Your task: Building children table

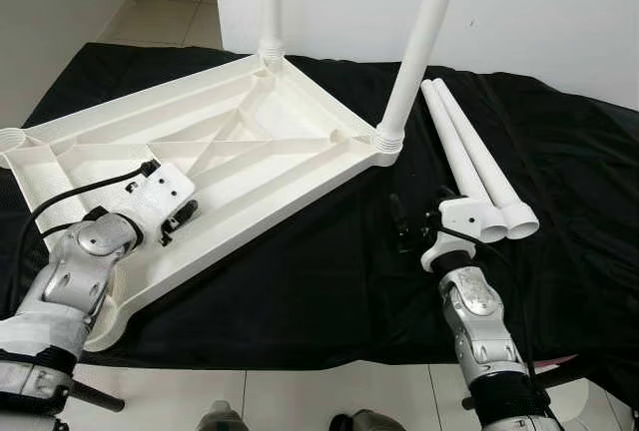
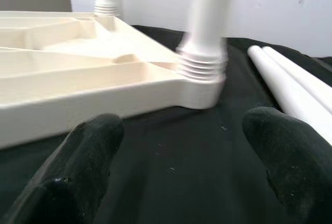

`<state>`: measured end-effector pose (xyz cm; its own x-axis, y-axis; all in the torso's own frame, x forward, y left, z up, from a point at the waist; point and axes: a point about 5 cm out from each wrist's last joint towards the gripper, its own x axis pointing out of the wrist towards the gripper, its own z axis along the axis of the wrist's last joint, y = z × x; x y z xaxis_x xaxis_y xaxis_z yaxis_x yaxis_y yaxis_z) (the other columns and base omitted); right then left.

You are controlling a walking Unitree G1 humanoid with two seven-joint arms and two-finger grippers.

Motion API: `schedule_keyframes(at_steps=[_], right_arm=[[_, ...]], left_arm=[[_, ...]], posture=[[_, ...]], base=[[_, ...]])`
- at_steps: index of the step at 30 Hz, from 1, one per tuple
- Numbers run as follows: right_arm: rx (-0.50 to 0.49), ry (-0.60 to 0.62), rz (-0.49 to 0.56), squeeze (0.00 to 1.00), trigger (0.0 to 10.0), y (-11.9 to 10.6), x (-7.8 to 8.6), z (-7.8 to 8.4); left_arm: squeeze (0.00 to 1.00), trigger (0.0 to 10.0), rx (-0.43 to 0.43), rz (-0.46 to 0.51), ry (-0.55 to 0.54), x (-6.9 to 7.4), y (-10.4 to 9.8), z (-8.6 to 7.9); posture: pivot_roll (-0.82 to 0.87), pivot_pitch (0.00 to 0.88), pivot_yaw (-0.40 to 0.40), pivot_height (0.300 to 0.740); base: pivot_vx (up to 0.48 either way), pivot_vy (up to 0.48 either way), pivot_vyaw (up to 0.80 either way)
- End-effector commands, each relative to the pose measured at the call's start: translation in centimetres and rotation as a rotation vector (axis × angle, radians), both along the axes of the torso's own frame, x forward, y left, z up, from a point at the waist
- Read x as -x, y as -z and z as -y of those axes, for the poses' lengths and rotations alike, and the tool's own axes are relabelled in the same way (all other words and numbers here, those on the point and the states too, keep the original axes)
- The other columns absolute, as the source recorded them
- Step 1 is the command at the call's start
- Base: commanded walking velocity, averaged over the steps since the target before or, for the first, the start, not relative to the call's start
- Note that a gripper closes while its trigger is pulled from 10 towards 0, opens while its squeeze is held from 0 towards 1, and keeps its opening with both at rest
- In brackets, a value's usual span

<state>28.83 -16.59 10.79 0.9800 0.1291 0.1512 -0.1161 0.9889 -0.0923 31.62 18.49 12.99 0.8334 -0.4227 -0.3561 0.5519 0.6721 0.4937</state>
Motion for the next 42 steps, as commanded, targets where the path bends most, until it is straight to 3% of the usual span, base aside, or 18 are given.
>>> schedule_keyframes(at_steps=[1, 4, 5, 8, 10, 13, 17, 20, 23, 28, 30, 33, 36, 38, 42], right_arm=[[-0.003, 0.004, -0.002, 0.00, 10.0, 0.1, 0.0, -0.1], [-0.004, 0.002, -0.002, 0.00, 10.0, 0.1, -0.1, -0.3], [-0.004, 0.002, -0.002, 0.00, 10.0, 0.1, -0.1, -0.3], [-0.007, 0.002, -0.001, 0.00, 10.0, 0.1, -0.1, -0.4], [-0.008, 0.005, -0.002, 0.00, 10.0, 0.1, 0.0, -0.4], [-0.009, 0.009, -0.002, 0.00, 10.0, 0.1, 0.1, -0.4], [-0.010, 0.010, -0.002, 0.00, 10.0, 0.1, 0.1, -0.4], [-0.012, 0.007, -0.006, 0.00, 10.0, 0.2, 0.1, -0.5], [-0.014, 0.004, -0.009, 0.00, 10.0, 0.3, 0.1, -0.5], [-0.020, -0.015, -0.017, 0.00, 10.0, 0.3, 0.0, -0.8], [-0.028, -0.017, -0.023, 0.00, 10.0, 0.4, -0.1, -1.0], [-0.036, 0.011, -0.026, 0.00, 10.0, 0.4, -0.2, -0.7], [-0.044, 0.038, -0.031, 0.00, 10.0, 0.4, -0.4, -0.3], [-0.044, 0.053, -0.032, 0.00, 10.0, 0.4, -0.6, -0.1], [-0.036, 0.052, -0.034, 0.00, 10.0, 0.4, -0.7, 0.0]], left_arm=[[0.00, 10.0, 0.032, -0.064, 0.183, 0.8, 0.9, 4.0], [0.00, 10.0, 0.067, -0.059, 0.212, 0.6, 0.7, 6.0], [0.00, 10.0, 0.067, -0.059, 0.212, 0.6, 0.7, 6.0], [0.00, 10.0, 0.144, -0.052, 0.246, 0.2, 0.0, 9.8], [0.00, 10.0, 0.170, -0.047, 0.255, 0.0, -0.3, 11.5], [0.00, 10.0, 0.174, -0.042, 0.240, -0.2, -0.4, 12.3], [0.00, 10.0, 0.160, -0.033, 0.231, -0.4, -0.4, 12.1], [0.00, 10.0, 0.155, -0.009, 0.164, -1.4, -0.9, 10.8], [0.00, 10.0, 0.160, -0.001, 0.153, -1.7, -1.1, 10.6], [0.00, 10.0, 0.197, 0.071, 0.141, -2.2, -2.4, 9.7], [0.00, 10.0, 0.265, 0.111, 0.120, -2.7, -3.7, 8.7], [0.00, 10.0, 0.286, 0.132, 0.127, -2.9, -4.4, 7.9], [0.00, 10.0, 0.268, 0.169, 0.169, -2.8, -4.8, 7.4], [0.00, 10.0, 0.201, 0.223, 0.234, -2.4, -5.0, 6.5], [0.00, 10.0, 0.148, 0.208, 0.271, -2.4, -4.5, 5.4]], posture=[[0.09, 0.000, -0.059, 0.740], [0.09, 0.000, -0.059, 0.740], [0.09, 0.000, -0.059, 0.740], [0.08, 0.001, -0.053, 0.740], [0.08, 0.001, -0.052, 0.740], [0.07, 0.002, -0.048, 0.740], [0.07, 0.003, -0.048, 0.740], [0.07, 0.001, -0.044, 0.740], [0.07, 0.001, -0.043, 0.740], [0.07, 0.000, -0.042, 0.740], [0.08, 0.000, -0.043, 0.740], [0.08, 0.000, -0.043, 0.740], [0.08, 0.000, -0.045, 0.740], [0.08, 0.000, -0.044, 0.740], [0.09, 0.000, -0.042, 0.740]], base=[[0.000, 0.000, 0.00], [0.000, 0.000, 0.00], [0.000, 0.000, 0.00], [0.000, 0.000, 0.00], [0.000, 0.000, 0.00], [0.000, 0.000, 0.00], [0.000, 0.000, 0.00], [0.000, 0.000, 0.00], [0.000, 0.000, 0.00], [0.000, 0.000, 0.00], [0.000, 0.000, 0.00], [0.000, 0.000, 0.00], [0.000, 0.000, 0.00], [0.000, 0.000, 0.00], [0.000, 0.000, 0.00]])
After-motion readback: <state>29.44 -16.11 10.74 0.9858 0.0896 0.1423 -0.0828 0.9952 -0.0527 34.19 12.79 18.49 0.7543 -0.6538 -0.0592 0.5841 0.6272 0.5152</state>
